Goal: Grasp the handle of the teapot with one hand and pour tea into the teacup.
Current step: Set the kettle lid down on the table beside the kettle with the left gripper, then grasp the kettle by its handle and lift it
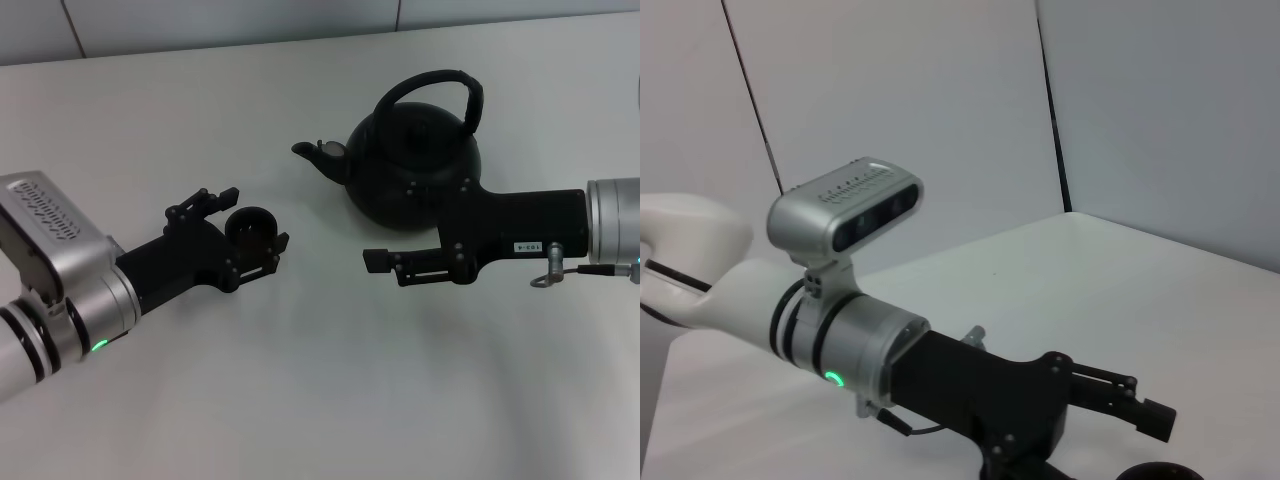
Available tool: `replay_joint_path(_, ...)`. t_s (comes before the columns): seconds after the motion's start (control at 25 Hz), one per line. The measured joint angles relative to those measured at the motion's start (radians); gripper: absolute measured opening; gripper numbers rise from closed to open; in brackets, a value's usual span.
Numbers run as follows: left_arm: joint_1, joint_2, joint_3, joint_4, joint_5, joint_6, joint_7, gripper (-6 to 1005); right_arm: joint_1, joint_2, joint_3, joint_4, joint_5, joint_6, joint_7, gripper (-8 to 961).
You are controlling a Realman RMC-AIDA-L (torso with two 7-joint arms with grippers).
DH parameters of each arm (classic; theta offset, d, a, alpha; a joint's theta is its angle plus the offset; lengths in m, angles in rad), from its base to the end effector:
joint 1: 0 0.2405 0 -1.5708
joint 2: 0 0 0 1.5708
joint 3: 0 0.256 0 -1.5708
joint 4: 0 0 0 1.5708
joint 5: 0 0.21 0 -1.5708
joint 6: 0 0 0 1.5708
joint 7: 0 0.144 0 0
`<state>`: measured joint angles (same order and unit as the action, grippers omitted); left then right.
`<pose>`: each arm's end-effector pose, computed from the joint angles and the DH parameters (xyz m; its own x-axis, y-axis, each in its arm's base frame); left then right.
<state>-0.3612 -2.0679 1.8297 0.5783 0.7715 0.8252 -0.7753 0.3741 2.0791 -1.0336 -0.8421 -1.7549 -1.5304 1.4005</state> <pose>-0.2575 0.3165 -0.0995 0.8690 0.1431 0.4737 0.3823 -0.8019 -0.4591 0.2477 0.3074 -0.0056 0.8291 -0.2555 -0.4973 -0.3625 -0.9228 -0.1303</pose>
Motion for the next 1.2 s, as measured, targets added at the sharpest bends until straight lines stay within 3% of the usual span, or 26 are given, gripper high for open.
replay_joint_path(0.36, 0.042, 0.005, -0.019, 0.027, 0.000, 0.089, -0.002, 863, -0.002, 0.001, 0.014, 0.000, 0.004, 0.004, -0.035, 761)
replay_joint_path(0.4, 0.084, 0.022, -0.105, 0.043, 0.000, 0.293, -0.046, 863, -0.003, 0.001, 0.018, 0.000, 0.005, 0.005, -0.035, 761)
replay_joint_path(0.44, 0.084, 0.022, -0.105, 0.043, 0.000, 0.293, -0.046, 863, -0.003, 0.001, 0.021, 0.000, 0.005, 0.007, -0.035, 761)
replay_joint_path(0.52, 0.095, 0.076, -0.213, 0.034, 0.017, 0.578, -0.195, 863, -0.003, 0.001, 0.025, 0.001, 0.005, 0.008, -0.036, 761)
replay_joint_path(0.56, 0.087, 0.116, -0.287, 0.030, 0.100, 0.718, -0.294, 863, -0.003, 0.001, 0.028, 0.001, 0.005, 0.008, -0.038, 761)
replay_joint_path(0.64, 0.077, 0.139, -0.350, 0.034, 0.215, 0.795, -0.349, 863, -0.001, 0.001, 0.037, 0.001, 0.005, 0.010, -0.044, 761)
replay_joint_path(0.72, 0.074, 0.146, -0.385, 0.040, 0.286, 0.818, -0.371, 863, 0.001, 0.002, 0.049, 0.001, 0.005, 0.012, -0.050, 760)
replay_joint_path(0.76, 0.069, 0.153, -0.489, 0.074, 0.487, 0.846, -0.457, 863, 0.002, 0.002, 0.056, 0.001, 0.005, 0.012, -0.052, 760)
replay_joint_path(0.84, 0.068, 0.150, -0.564, 0.112, 0.615, 0.845, -0.539, 863, 0.003, 0.002, 0.070, 0.001, 0.009, 0.013, -0.052, 760)
replay_joint_path(0.92, 0.068, 0.148, -0.586, 0.127, 0.644, 0.844, -0.562, 863, 0.003, 0.002, 0.082, 0.001, 0.014, 0.014, -0.052, 760)
replay_joint_path(1.0, 0.065, 0.118, -0.675, 0.219, 0.804, 0.827, -0.640, 863, 0.003, 0.002, 0.105, 0.002, 0.022, 0.021, -0.050, 760)
replay_joint_path(1.04, 0.065, 0.118, -0.675, 0.219, 0.804, 0.827, -0.640, 863, 0.003, 0.002, 0.105, 0.002, 0.022, 0.021, -0.050, 760)
replay_joint_path(1.2, 0.048, 0.074, -0.721, 0.286, 0.964, 0.788, -0.652, 863, -0.003, 0.003, 0.114, 0.019, 0.075, 0.043, -0.046, 760)
